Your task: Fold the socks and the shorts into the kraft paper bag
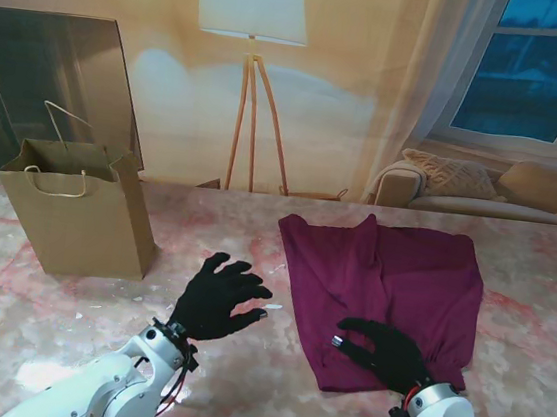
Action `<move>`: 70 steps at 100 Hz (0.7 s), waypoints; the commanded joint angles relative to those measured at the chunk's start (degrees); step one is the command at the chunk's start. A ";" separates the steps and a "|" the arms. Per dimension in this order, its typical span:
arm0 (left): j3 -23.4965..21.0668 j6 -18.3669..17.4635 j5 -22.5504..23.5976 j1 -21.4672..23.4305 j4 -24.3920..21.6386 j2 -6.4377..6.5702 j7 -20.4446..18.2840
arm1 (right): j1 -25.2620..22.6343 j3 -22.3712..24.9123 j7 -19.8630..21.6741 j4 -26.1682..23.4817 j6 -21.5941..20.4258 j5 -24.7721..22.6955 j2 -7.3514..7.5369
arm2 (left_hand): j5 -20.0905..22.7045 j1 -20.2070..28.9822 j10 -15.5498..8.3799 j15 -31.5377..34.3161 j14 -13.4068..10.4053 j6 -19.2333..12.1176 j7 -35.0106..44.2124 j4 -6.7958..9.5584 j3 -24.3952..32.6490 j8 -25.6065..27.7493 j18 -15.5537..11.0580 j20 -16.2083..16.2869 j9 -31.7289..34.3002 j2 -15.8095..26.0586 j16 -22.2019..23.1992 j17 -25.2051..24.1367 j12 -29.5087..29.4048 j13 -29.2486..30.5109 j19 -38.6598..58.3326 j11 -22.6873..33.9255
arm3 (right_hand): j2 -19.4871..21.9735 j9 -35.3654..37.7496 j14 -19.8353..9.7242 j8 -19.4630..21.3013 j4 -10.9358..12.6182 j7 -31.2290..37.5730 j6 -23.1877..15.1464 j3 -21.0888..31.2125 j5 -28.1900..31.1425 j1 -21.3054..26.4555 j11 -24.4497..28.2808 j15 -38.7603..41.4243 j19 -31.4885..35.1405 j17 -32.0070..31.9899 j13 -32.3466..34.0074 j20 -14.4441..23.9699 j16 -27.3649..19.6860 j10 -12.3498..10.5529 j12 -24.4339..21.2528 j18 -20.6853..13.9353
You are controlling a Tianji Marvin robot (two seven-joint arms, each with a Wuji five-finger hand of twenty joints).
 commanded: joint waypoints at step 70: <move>22.00 -0.88 -17.04 -19.81 15.88 -5.71 -14.60 | 1.15 -0.54 -0.62 5.08 1.70 -2.05 0.45 | -10.14 -3.41 -3.79 -6.60 -4.35 2.48 -7.95 6.32 -17.50 -3.88 -5.75 -16.58 -17.05 18.12 -3.56 0.17 -5.21 -21.19 -29.36 -3.97 | 1.79 0.68 0.60 0.63 1.65 0.97 -1.26 -1.48 1.38 0.55 1.08 1.26 0.38 -0.54 0.26 0.41 1.10 0.19 0.42 -1.59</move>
